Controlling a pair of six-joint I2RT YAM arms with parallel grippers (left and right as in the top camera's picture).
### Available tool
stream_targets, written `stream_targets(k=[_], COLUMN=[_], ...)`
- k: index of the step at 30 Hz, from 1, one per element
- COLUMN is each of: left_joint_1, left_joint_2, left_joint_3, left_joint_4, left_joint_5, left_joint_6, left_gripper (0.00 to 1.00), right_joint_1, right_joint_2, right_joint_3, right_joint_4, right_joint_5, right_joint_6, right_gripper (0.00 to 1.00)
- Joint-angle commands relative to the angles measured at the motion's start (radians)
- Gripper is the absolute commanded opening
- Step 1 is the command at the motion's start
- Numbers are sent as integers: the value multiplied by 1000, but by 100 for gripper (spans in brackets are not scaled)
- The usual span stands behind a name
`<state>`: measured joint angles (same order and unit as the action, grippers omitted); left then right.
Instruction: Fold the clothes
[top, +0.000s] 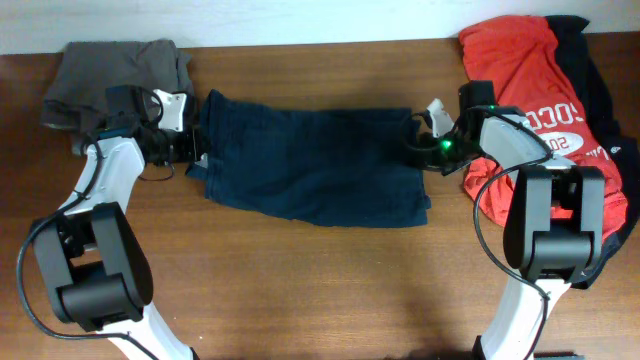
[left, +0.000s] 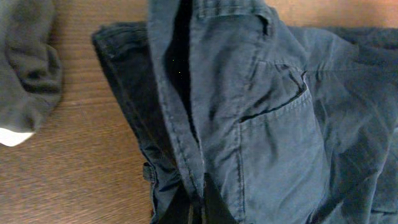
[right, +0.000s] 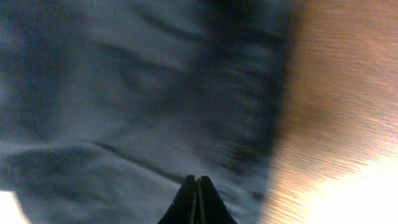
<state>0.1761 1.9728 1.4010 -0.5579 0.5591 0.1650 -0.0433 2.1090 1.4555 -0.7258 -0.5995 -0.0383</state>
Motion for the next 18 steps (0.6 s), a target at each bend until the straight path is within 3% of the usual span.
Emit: stream_targets(k=[1,18], left_joint_1=[-19,34], left_joint_2=[-21,-71], left_joint_3=[15,16], left_joint_4=[-5,-38], left_joint_5=[-9,-85], left_joint_6=[23,-82], left_gripper=[1,1], right_joint_1=[9,-53], right_joint_2=[7,61], right_joint_3=[7,7], right_joint_4=[29,57], right_joint_5=[-224,-165], right_joint_6=[-10,2], right_gripper=[4,4])
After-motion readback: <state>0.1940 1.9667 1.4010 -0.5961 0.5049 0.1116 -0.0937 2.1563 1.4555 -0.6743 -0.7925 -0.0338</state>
